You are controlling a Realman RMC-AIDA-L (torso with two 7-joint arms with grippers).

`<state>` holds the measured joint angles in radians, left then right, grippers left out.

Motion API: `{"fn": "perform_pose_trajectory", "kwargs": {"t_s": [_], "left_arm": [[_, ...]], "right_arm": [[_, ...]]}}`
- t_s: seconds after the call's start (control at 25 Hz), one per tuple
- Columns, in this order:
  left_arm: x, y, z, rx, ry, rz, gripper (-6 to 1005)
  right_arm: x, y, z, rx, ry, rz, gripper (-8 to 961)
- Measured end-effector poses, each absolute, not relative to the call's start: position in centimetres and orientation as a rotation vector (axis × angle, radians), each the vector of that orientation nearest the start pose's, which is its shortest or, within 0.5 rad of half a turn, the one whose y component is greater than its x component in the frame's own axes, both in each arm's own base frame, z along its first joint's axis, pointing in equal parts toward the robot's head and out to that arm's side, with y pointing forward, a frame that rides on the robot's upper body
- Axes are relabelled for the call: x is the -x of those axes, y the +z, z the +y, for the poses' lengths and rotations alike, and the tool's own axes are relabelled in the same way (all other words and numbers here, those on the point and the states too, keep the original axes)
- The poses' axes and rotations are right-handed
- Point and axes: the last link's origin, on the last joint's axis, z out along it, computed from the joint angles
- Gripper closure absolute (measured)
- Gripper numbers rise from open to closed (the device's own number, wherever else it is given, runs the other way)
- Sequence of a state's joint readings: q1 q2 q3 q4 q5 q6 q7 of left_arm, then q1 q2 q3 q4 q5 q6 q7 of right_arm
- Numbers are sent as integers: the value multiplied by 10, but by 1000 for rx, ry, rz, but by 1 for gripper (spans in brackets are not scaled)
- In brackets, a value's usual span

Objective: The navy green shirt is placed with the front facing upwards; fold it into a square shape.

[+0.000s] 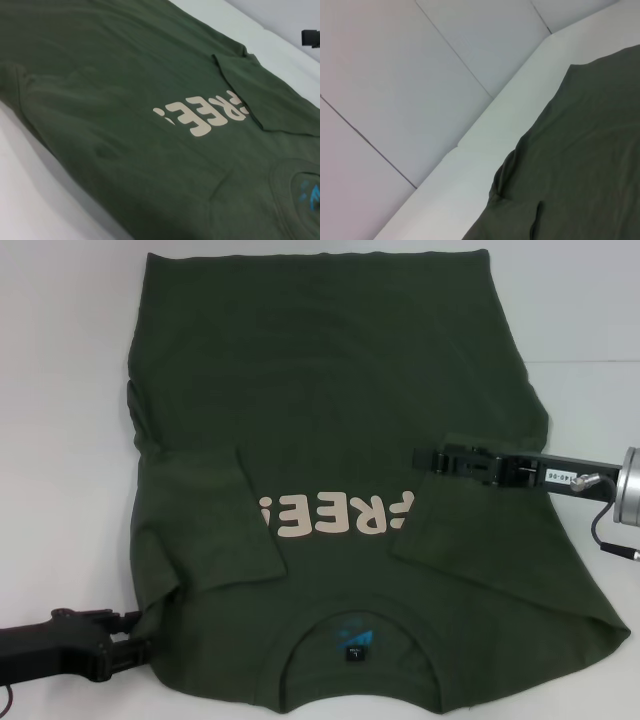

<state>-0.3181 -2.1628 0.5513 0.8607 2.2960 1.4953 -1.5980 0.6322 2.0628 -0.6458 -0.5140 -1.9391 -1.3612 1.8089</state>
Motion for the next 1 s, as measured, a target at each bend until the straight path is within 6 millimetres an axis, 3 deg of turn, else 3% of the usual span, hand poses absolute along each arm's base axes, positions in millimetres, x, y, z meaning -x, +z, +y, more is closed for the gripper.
{"fn": "perform_pose_trajectory", "kwargs": {"t_s": [0.36, 0.56, 0.8, 1.0], "left_arm": [[340, 5, 271, 2514, -370, -1114, 609], [336, 8, 272, 2518, -386, -1125, 841], [324, 14, 271, 2559, -457, -1121, 948], [320, 14, 273, 2572, -471, -1136, 948]], "right_arm": [[-254, -8, 370, 2437, 850, 1281, 9], [-257, -5, 369, 2435, 832, 1291, 9], [-275, 6, 357, 2456, 758, 1366, 9], [-303, 28, 334, 2429, 726, 1479, 9]]}}
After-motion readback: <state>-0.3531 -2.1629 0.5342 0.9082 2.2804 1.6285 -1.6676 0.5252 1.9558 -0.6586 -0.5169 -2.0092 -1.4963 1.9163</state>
